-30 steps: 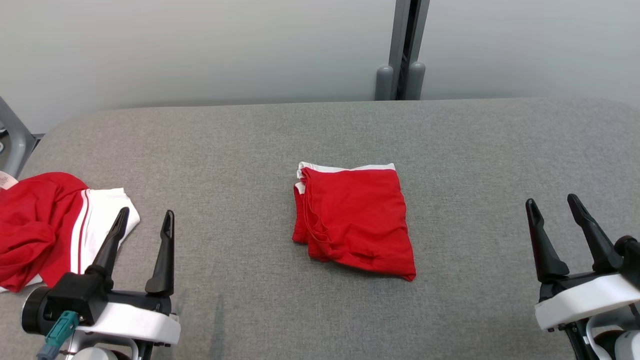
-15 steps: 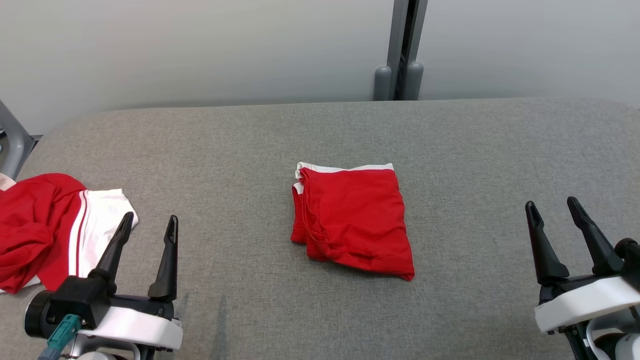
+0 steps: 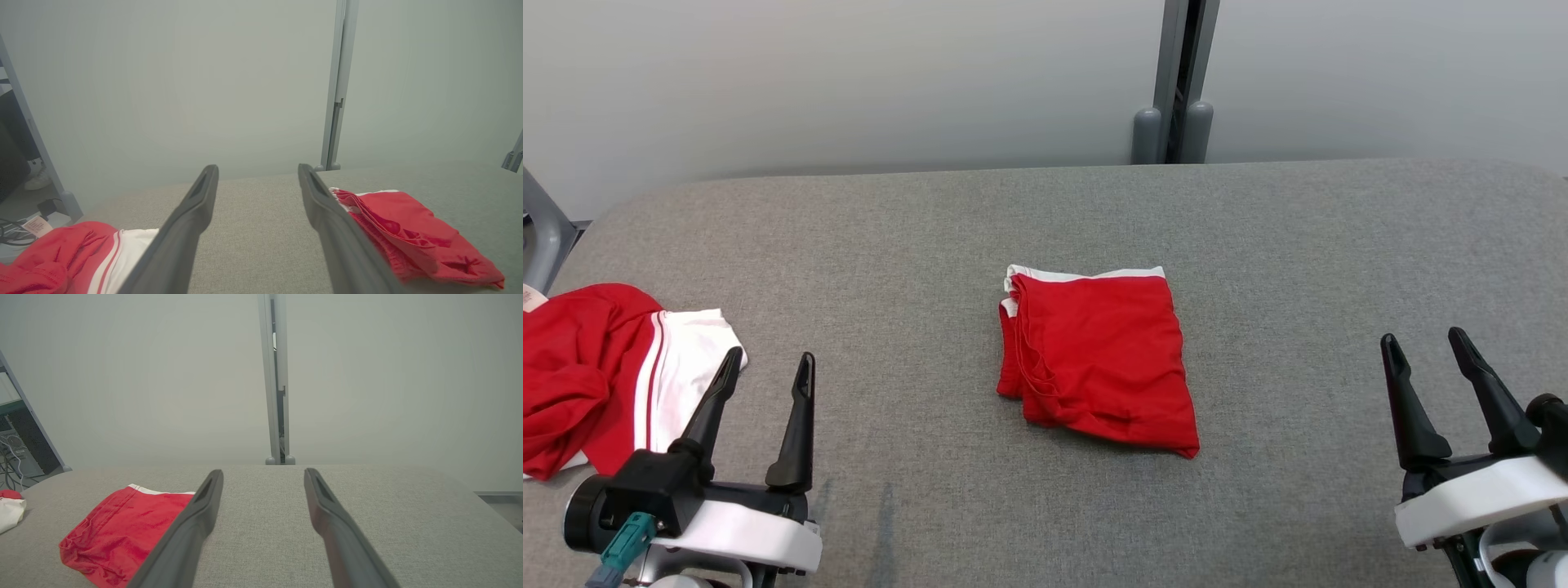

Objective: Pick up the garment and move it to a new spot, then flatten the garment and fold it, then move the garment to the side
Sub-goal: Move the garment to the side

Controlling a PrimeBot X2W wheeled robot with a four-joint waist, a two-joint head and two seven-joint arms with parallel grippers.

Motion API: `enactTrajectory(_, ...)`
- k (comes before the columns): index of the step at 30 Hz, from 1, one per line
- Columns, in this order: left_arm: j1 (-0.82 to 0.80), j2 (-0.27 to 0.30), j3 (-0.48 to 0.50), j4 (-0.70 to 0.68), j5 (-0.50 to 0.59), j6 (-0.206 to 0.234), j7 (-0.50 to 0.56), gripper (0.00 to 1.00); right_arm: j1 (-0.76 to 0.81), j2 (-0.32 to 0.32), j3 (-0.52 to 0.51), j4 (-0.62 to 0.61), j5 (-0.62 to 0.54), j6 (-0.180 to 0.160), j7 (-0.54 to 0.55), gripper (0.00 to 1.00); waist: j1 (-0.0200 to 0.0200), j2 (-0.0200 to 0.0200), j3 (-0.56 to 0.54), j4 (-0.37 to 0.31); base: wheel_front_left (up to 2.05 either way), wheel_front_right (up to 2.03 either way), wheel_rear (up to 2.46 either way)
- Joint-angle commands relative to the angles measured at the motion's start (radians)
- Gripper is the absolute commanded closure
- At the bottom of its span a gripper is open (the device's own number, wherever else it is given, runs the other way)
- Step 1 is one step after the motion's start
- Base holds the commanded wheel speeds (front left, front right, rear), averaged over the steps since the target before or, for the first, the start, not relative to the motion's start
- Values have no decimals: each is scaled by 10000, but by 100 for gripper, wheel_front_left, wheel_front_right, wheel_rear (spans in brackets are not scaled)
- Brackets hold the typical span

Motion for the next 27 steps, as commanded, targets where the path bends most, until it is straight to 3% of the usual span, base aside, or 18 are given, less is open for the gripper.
enactTrajectory(1,37,69,10,-25,-44,32,-16,0,76,-33,-50,-52,-1,1,18,0,0,0,-2,-3,0,0,0)
enactTrajectory(7,-32,62,-40,-15,-71,57,-40,0,127,-48,-124,-71,-18,1,119,0,0,0,-17,58,0,0,0)
enactTrajectory(13,-431,-11,-117,-141,-33,2,-90,0,-236,-238,-13,254,58,1,401,0,0,0,309,543,0,0,0)
enactTrajectory(27,-1425,-727,-54,181,-119,-390,-399,0,-2184,-652,1266,3383,520,1,535,0,0,0,1928,2268,0,0,0)
